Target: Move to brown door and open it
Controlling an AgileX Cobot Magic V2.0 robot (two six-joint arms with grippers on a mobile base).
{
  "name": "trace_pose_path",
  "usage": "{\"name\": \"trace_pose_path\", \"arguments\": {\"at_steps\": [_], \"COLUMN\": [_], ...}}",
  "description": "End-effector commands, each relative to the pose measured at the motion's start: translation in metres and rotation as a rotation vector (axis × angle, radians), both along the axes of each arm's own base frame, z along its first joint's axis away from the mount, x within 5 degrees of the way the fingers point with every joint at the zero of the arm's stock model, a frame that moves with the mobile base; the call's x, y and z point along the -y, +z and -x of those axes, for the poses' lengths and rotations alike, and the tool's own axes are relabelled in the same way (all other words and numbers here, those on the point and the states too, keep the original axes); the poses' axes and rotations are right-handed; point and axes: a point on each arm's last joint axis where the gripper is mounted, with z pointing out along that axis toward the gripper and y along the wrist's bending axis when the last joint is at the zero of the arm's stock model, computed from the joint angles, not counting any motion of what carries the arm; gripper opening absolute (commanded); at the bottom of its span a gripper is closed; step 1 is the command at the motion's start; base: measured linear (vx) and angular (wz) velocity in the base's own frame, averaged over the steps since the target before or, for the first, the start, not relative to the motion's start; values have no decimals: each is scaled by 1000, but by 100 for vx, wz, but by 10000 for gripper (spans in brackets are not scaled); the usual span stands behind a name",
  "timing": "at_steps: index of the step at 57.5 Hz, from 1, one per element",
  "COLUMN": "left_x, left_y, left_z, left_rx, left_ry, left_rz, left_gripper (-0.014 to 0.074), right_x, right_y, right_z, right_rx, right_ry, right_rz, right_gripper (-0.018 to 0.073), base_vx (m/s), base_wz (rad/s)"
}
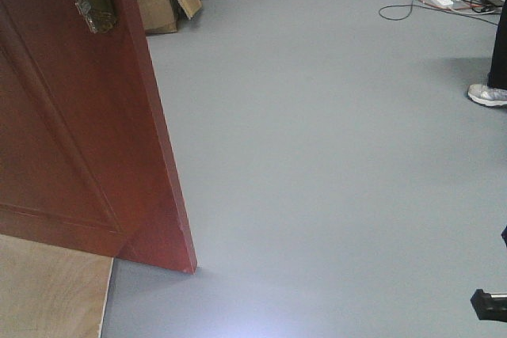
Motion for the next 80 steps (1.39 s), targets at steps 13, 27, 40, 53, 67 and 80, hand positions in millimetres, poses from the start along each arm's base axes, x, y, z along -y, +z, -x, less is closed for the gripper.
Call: {"name": "trace_pose_path", "arguments": {"at_steps": [13,27,40,53,67,80], "left_x": [4,4,4,4,4,4], "left_y": [27,27,27,27,27,27], "left_z": [13,13,13,13,13,13], "left_rx": [85,85,85,85,85,85], "left_ry": [11,11,11,11,11,11], "left_rz": [22,22,22,22,22,22], "left_gripper": [-6,-6,-6,-6,-6,-6], "right_x": [0,0,0,0,0,0], "right_y": [5,5,5,5,5,5], "right_z": [-2,-2,-2,-2,-2,-2], "right_rx": [65,65,65,65,65,65], "right_ry": [-3,-3,-3,-3,-3,-3], "right_rz": [12,12,12,12,12,12], "right_gripper": [0,0,0,0,0,0], "base_vx": [11,11,12,11,8,6], "base_wz": [3,5,4,0,-6,-4]}}
